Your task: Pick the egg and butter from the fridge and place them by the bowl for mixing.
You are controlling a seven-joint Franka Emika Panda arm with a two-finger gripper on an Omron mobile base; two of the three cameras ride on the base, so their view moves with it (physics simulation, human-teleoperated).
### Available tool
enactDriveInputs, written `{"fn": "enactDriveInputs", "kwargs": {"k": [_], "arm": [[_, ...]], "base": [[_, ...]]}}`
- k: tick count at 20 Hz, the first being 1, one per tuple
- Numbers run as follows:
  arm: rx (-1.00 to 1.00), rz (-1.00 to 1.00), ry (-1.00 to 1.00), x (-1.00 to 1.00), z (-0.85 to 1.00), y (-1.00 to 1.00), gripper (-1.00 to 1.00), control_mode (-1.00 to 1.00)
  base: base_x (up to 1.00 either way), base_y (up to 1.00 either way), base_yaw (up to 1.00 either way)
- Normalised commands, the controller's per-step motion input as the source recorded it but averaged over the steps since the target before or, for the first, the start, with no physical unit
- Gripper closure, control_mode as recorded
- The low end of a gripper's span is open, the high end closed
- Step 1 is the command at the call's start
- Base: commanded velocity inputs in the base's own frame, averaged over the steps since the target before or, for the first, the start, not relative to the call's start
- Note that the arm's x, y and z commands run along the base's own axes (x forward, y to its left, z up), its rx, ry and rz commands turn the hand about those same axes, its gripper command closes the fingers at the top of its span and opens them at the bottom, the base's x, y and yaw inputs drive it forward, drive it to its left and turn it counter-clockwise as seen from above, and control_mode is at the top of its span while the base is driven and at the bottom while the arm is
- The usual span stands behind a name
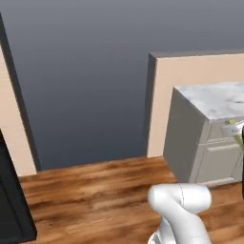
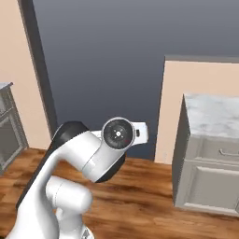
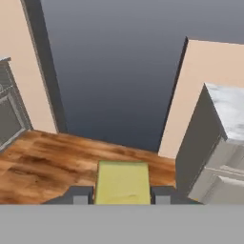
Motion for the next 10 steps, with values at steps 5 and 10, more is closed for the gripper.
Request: {"fn": "enactDriveInputs", "kwargs": {"k": [5, 10], "arm": [[0.0, 0.0, 0.0, 0.0, 0.0, 0.0, 1.0, 1.0], [0.0, 0.0, 0.0, 0.0, 0.0, 0.0, 1.0, 1.0]], "base": [[0.88, -0.12, 0.71], [0.73, -0.59, 0.54]]}}
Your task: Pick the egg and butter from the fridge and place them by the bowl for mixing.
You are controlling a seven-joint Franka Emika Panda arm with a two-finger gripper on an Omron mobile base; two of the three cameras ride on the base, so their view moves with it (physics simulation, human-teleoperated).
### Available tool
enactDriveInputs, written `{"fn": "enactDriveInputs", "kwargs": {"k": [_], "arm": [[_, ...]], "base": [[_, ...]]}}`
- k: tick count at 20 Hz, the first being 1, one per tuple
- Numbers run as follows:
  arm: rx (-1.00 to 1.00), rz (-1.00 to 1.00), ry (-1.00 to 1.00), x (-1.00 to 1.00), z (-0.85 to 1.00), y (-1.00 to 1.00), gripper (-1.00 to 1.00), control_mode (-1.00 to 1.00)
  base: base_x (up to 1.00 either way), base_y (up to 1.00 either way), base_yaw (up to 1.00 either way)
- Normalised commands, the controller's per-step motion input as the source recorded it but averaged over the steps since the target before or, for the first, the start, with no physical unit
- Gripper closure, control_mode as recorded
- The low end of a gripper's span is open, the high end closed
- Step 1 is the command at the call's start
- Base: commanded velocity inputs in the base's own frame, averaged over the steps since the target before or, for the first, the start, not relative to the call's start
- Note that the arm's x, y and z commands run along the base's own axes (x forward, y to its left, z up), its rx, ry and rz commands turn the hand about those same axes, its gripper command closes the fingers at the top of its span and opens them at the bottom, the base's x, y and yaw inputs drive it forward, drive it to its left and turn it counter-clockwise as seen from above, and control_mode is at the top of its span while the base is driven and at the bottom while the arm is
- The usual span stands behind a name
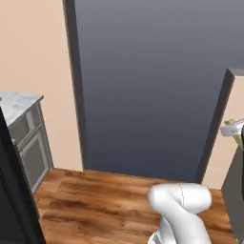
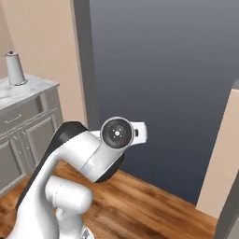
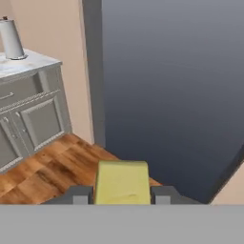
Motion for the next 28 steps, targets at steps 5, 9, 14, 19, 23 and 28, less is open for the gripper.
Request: {"fn": "enactDriveInputs", "kwargs": {"k": [5, 9, 14, 19, 23, 28], "arm": [[0.0, 0.0, 0.0, 0.0, 0.0, 0.0, 1.0, 1.0], [0.0, 0.0, 0.0, 0.0, 0.0, 0.0, 1.0, 1.0], [0.0, 0.0, 0.0, 0.0, 0.0, 0.0, 1.0, 1.0], [0.0, 0.0, 0.0, 0.0, 0.0, 0.0, 1.0, 1.0], [0.0, 0.0, 0.0, 0.0, 0.0, 0.0, 1.0, 1.0], [0.0, 0.0, 0.0, 0.0, 0.0, 0.0, 1.0, 1.0]], "base": [[0.51, -0.79, 0.47], [0.21, -0.26, 0.2], [-0.05, -0.24, -0.76], [0.0, 0.0, -1.0], [0.0, 0.0, -1.0], [0.0, 0.0, -1.0]]}}
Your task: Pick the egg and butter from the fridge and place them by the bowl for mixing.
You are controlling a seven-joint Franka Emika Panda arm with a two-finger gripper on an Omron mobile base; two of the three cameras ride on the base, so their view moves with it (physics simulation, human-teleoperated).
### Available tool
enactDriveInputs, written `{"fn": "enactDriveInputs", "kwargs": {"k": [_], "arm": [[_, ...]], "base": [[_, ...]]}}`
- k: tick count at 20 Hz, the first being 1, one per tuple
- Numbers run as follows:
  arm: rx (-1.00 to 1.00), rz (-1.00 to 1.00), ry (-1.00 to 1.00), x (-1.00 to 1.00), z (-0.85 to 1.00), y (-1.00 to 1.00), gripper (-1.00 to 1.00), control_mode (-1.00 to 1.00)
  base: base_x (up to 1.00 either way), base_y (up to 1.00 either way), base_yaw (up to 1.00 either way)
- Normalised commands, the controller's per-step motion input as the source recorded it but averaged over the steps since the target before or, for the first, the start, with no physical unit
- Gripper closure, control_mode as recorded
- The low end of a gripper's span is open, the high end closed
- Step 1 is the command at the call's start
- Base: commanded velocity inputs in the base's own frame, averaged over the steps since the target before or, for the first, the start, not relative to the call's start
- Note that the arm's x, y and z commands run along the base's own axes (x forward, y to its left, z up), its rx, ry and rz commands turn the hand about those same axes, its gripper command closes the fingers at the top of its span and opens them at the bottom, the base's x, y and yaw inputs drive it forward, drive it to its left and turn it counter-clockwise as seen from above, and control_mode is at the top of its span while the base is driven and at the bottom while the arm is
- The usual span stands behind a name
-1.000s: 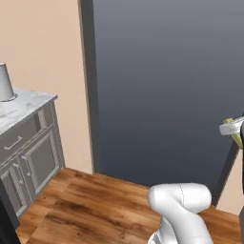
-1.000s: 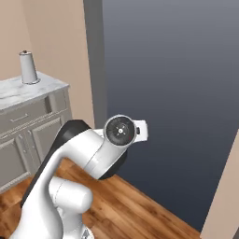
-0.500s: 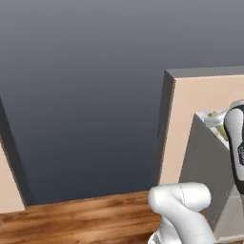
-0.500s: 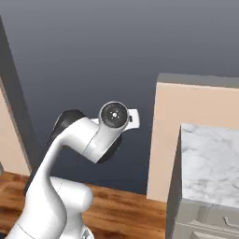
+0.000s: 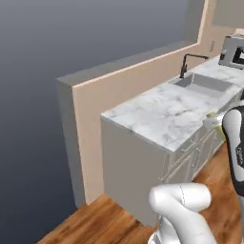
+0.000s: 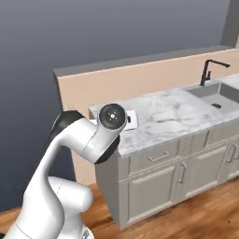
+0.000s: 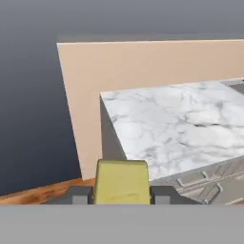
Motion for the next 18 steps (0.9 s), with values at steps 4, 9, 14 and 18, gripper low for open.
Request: {"fn": "enactDriveInputs", "kwargs": {"k": [4, 9, 14, 18], "arm": [[0.0, 0.0, 0.0, 0.0, 0.0, 0.0, 1.0, 1.0], [0.0, 0.0, 0.0, 0.0, 0.0, 0.0, 1.0, 1.0], [0.0, 0.0, 0.0, 0.0, 0.0, 0.0, 1.0, 1.0], [0.0, 0.0, 0.0, 0.0, 0.0, 0.0, 1.0, 1.0]], "base": [[0.0, 0.0, -1.0], [0.0, -0.07, -1.0], [0.0, -0.17, -1.0], [0.01, -0.23, -1.0]]}}
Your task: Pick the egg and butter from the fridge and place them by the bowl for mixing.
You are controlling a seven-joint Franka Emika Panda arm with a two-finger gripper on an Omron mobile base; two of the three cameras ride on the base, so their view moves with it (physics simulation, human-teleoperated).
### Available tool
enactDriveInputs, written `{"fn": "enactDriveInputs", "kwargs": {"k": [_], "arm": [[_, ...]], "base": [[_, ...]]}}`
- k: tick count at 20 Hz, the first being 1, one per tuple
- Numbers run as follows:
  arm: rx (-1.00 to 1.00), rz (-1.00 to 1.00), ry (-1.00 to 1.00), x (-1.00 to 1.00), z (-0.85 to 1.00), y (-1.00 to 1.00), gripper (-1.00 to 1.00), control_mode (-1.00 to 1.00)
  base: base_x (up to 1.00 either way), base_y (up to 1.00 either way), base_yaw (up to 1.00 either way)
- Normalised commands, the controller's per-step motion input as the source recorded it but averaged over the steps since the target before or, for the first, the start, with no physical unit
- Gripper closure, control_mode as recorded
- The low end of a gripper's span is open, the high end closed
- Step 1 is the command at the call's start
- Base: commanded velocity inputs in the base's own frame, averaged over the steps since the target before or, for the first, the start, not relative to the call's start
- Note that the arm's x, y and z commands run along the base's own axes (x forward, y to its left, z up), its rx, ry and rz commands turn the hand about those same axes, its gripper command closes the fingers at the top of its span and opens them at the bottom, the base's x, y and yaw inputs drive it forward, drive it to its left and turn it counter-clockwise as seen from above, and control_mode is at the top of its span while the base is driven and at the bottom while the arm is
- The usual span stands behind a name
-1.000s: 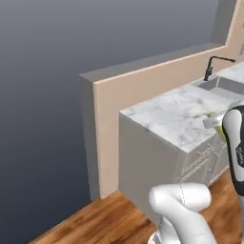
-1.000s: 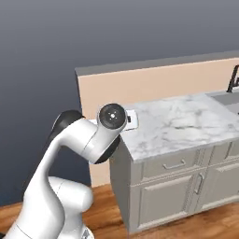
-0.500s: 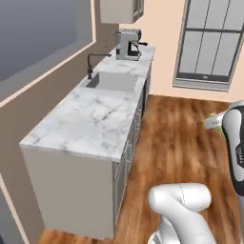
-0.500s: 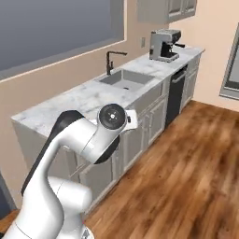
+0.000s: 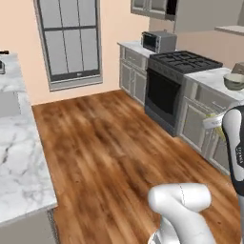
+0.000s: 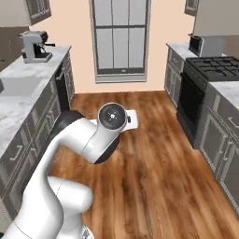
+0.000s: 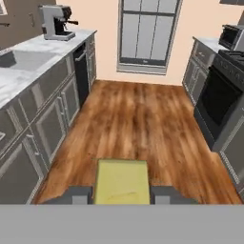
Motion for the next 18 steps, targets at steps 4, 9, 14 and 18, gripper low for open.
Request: {"fn": "enactDriveInputs", "kwargs": {"k": [4, 9, 14, 18], "arm": [[0.0, 0.0, 0.0, 0.0, 0.0, 0.0, 1.0, 1.0], [0.0, 0.0, 0.0, 0.0, 0.0, 0.0, 1.0, 1.0], [0.0, 0.0, 0.0, 0.0, 0.0, 0.0, 1.0, 1.0], [0.0, 0.0, 0.0, 0.0, 0.0, 0.0, 1.0, 1.0]], "base": [[0.17, -0.29, -0.94], [0.83, 0.15, -0.36], [1.0, 0.13, -0.05], [1.0, 0.34, -0.3]]}}
